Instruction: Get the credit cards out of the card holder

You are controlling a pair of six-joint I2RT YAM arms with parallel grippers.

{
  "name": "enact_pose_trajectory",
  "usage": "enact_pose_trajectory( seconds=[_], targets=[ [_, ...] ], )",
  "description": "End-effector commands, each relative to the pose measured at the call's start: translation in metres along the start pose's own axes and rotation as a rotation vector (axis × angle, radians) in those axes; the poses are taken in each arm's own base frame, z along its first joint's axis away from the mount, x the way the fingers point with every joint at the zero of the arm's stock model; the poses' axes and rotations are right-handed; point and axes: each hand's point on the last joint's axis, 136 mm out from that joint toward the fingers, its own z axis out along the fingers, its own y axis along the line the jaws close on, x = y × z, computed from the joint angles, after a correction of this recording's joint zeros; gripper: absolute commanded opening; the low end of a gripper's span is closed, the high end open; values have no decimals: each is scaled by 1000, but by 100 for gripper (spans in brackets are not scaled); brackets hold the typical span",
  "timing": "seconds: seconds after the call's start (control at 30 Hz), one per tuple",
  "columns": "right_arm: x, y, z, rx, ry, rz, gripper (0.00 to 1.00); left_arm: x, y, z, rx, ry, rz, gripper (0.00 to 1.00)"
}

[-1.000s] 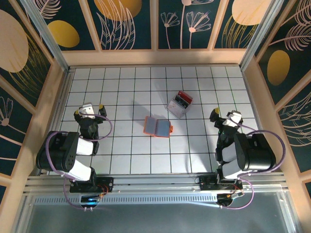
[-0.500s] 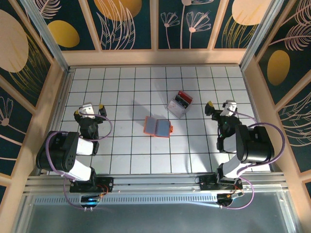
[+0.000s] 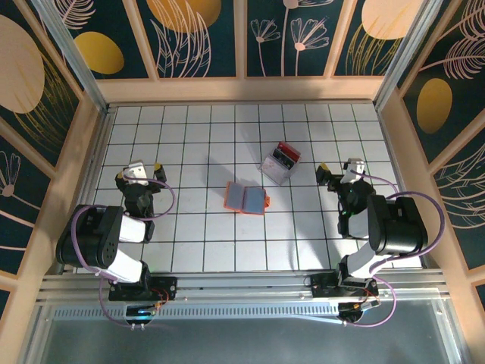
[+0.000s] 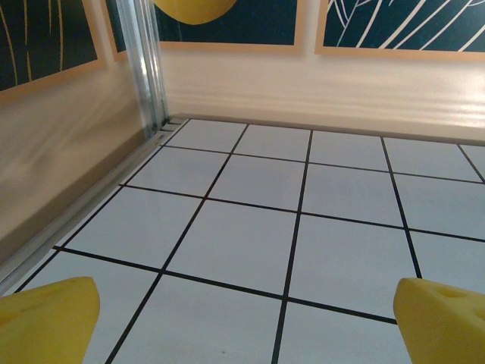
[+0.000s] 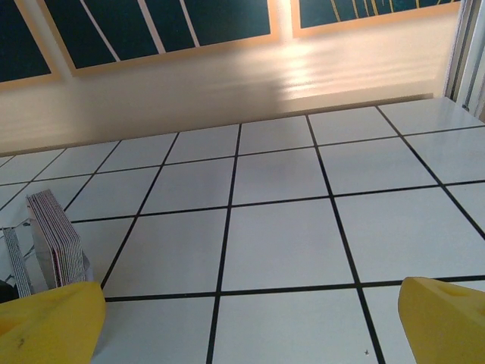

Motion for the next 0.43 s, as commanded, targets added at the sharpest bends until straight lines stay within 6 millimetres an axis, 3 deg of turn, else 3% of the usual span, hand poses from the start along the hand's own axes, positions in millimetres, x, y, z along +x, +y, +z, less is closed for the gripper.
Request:
enact_pose_trajectory(
  seconds=[0.0, 0.4],
  targets=[
    [-9, 3, 2, -11, -29, -25, 99, -17, 4, 2, -20, -58, -37, 99],
    [-9, -1, 4, 22, -24, -18, 99, -17, 3, 2, -19, -58, -37, 99]
  ],
)
